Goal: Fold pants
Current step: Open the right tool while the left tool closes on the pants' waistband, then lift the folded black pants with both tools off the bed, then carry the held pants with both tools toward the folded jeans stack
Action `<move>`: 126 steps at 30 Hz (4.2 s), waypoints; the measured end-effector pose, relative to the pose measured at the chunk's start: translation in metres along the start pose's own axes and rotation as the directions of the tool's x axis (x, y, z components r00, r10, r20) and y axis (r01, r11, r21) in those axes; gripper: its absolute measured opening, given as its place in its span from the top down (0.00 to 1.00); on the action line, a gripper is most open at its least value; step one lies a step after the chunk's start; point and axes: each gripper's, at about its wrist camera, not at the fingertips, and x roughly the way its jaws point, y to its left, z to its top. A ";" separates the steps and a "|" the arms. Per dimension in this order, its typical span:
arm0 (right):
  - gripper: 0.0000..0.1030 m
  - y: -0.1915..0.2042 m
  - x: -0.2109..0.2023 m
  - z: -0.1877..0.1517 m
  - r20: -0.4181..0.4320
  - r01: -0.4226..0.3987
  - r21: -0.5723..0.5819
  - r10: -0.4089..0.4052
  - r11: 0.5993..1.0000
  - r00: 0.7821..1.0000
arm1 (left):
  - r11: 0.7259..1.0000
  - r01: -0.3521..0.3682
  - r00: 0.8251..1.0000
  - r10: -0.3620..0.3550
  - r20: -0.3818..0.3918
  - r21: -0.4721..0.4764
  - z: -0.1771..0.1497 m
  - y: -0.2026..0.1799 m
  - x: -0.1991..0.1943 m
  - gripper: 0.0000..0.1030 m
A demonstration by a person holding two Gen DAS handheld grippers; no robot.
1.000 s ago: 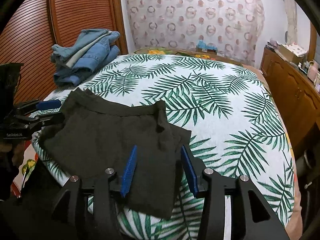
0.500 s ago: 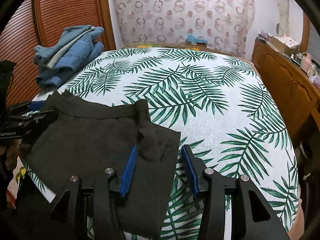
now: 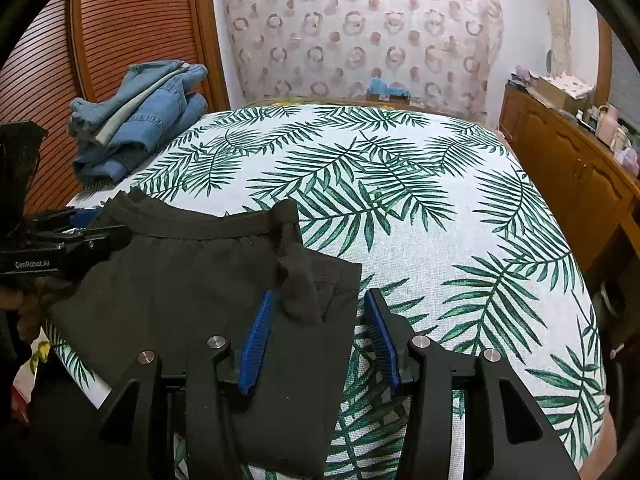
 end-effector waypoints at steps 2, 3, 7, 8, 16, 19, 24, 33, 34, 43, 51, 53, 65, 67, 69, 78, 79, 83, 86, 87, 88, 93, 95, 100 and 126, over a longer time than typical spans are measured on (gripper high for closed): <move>0.55 0.000 0.000 0.001 -0.003 -0.006 -0.003 0.006 1.000 1.000 | 1.000 0.005 1.000 -0.005 0.003 0.002 -0.001 -0.001 0.000 0.48; 0.58 0.000 0.000 0.001 -0.002 -0.013 -0.003 0.013 1.000 1.000 | 1.000 0.009 1.000 -0.009 0.005 0.001 0.000 -0.001 0.000 0.51; 0.71 0.000 -0.001 0.001 -0.001 -0.041 -0.005 0.041 0.999 0.999 | 0.999 0.034 0.999 -0.034 0.010 -0.005 -0.001 -0.003 -0.002 0.63; 0.78 0.000 -0.001 0.001 -0.002 -0.054 -0.005 0.054 0.999 0.999 | 0.999 0.038 0.999 -0.038 0.012 -0.008 -0.002 -0.004 -0.003 0.65; 0.93 -0.005 -0.002 0.000 0.006 -0.115 0.025 0.115 0.993 0.993 | 0.999 0.046 0.996 -0.045 0.077 -0.017 -0.004 -0.010 -0.020 0.82; 0.93 -0.004 -0.011 -0.001 0.033 -0.123 0.027 0.122 0.992 0.992 | 0.999 0.046 0.993 -0.045 0.107 -0.007 -0.004 -0.016 -0.031 0.84; 0.94 -0.004 -0.029 0.002 0.084 -0.129 0.017 0.127 0.992 0.988 | 0.998 0.065 0.984 -0.064 0.167 0.000 0.000 -0.025 -0.053 0.84; 0.94 -0.004 -0.062 0.007 0.173 -0.125 -0.012 0.125 0.992 0.977 | 0.997 0.070 0.963 -0.074 0.258 0.026 0.008 -0.034 -0.082 0.85; 0.94 -0.003 -0.065 0.008 0.183 -0.123 -0.017 0.124 0.992 0.975 | 0.997 0.073 0.961 -0.077 0.267 0.027 0.009 -0.034 -0.085 0.85; 0.94 0.000 -0.081 0.021 0.235 -0.117 -0.063 0.129 0.991 0.963 | 0.997 0.064 0.945 -0.077 0.317 0.052 0.024 -0.031 -0.094 0.85; 0.94 0.000 -0.066 0.035 0.248 -0.110 -0.103 0.133 0.989 0.960 | 0.997 0.055 0.942 -0.067 0.328 0.045 0.037 -0.022 -0.088 0.87; 0.94 0.000 -0.063 0.038 0.251 -0.110 -0.111 0.135 0.988 0.959 | 0.998 0.055 0.941 -0.065 0.331 0.039 0.039 -0.019 -0.086 0.87; 0.94 0.001 -0.056 0.067 0.267 -0.118 -0.134 0.150 0.984 0.952 | 0.998 0.057 0.932 -0.067 0.355 0.037 0.064 -0.008 -0.093 0.87; 0.94 0.002 -0.055 0.072 0.271 -0.118 -0.140 0.153 0.983 0.950 | 0.997 0.060 0.929 -0.070 0.364 0.038 0.068 -0.005 -0.096 0.87; 0.94 0.003 -0.053 0.079 0.275 -0.116 -0.149 0.154 0.982 0.949 | 0.997 0.064 0.926 -0.072 0.372 0.033 0.071 0.000 -0.098 0.87; 0.94 0.015 -0.039 0.113 0.287 -0.124 -0.192 0.176 0.974 0.941 | 0.999 0.037 0.913 -0.045 0.405 0.029 0.086 0.019 -0.110 0.87; 0.94 0.016 -0.037 0.117 0.288 -0.126 -0.196 0.179 0.973 0.941 | 0.999 0.033 0.912 -0.041 0.407 0.027 0.086 0.020 -0.111 0.87; 0.94 0.021 -0.024 0.135 0.285 -0.129 -0.227 0.193 0.965 0.939 | 1.000 0.013 0.908 -0.018 0.419 0.014 0.090 0.034 -0.114 0.87; 0.94 0.027 -0.010 0.151 0.281 -0.132 -0.261 0.206 0.956 0.937 | 1.000 -0.006 0.907 0.008 0.421 -0.006 0.093 0.048 -0.113 0.87; 0.94 0.026 -0.006 0.153 0.278 -0.137 -0.268 0.213 0.954 0.937 | 1.000 -0.012 0.907 0.016 0.421 -0.013 0.094 0.053 -0.113 0.87; 0.94 0.026 0.000 0.158 0.274 -0.142 -0.276 0.219 0.951 0.936 | 1.000 -0.018 0.908 0.025 0.419 -0.020 0.095 0.057 -0.112 0.87; 0.94 0.031 0.033 0.190 0.248 -0.182 -0.307 0.264 0.934 0.932 | 0.996 -0.058 0.907 0.079 0.413 -0.063 0.102 0.079 -0.107 0.87; 0.94 0.032 0.043 0.201 0.245 -0.195 -0.321 0.280 0.927 0.928 | 0.994 -0.070 0.906 0.096 0.412 -0.078 0.105 0.087 -0.108 0.87; 0.94 0.036 0.064 0.228 0.251 -0.227 -0.372 0.333 0.900 0.909 | 0.987 -0.119 0.897 0.153 0.414 -0.106 0.113 0.101 -0.110 0.87; 0.94 0.090 0.155 0.308 0.190 -0.258 -0.621 0.461 0.740 0.867 | 0.931 -0.243 0.862 0.336 0.381 -0.271 0.109 0.163 -0.108 0.87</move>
